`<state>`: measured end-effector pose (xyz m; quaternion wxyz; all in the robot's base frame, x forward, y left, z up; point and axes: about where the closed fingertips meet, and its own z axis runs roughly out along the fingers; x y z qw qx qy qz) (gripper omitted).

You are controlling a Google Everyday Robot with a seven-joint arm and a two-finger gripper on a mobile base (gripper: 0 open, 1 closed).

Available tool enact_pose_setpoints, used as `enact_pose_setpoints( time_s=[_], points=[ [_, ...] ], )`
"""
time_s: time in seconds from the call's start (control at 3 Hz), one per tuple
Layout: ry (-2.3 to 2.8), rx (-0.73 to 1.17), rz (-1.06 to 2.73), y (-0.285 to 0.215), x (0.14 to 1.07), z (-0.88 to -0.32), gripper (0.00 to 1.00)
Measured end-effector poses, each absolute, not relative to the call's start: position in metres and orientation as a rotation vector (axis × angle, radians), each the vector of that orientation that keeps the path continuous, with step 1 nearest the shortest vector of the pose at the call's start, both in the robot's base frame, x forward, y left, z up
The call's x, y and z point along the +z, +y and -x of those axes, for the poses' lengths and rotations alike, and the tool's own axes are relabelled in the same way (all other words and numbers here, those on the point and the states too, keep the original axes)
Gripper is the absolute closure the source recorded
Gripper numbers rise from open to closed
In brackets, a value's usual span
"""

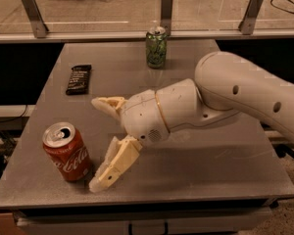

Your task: Move coke can near green can

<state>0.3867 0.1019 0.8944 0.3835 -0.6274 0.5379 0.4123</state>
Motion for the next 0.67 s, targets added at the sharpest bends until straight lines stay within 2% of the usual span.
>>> enact_pose_setpoints(
  time_s=[0.33, 0.67],
  points=[
    [1.344, 1.094, 1.552, 0.122, 0.884, -0.379, 0.00],
    [1.300, 1.134, 1.520, 0.144, 0.878, -0.373, 0.18]
  ],
)
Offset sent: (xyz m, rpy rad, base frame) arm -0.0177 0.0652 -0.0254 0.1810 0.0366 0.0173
